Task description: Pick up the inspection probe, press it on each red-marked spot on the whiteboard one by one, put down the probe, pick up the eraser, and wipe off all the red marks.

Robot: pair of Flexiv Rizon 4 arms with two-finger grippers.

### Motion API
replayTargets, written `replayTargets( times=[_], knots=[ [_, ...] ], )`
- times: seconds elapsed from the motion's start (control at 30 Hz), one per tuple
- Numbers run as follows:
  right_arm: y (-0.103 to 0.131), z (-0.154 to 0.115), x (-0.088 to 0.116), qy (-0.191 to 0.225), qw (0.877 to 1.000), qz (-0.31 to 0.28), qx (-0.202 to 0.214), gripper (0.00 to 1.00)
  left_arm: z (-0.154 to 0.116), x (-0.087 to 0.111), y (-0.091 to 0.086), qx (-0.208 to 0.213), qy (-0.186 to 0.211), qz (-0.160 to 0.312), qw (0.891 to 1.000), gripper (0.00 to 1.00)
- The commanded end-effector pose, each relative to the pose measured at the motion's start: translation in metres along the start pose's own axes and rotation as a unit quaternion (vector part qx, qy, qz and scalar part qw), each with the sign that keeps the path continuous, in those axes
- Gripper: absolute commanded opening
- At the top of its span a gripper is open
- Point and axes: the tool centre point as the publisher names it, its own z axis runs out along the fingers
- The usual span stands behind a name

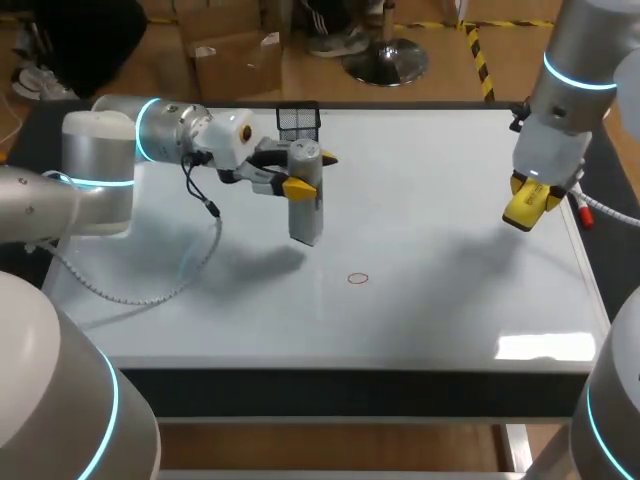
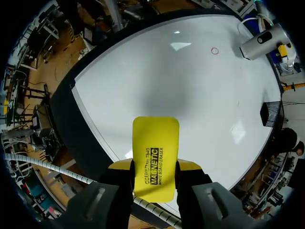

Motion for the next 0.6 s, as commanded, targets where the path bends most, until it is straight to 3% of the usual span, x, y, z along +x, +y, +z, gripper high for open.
replayTargets(
  times=[0.03, 0.6],
  knots=[
    [-0.001, -0.001, 0.0, 0.002, 1.0, -0.001, 0.001, 0.0, -0.024, -0.004, -0.003, -0.003, 0.032, -0.001, 0.999, 0.0],
    [-0.001, -0.001, 0.0, 0.002, 1.0, -0.001, 0.001, 0.0, -0.087, -0.01, -0.01, -0.006, 0.043, -0.023, 0.999, 0.0]
  ],
)
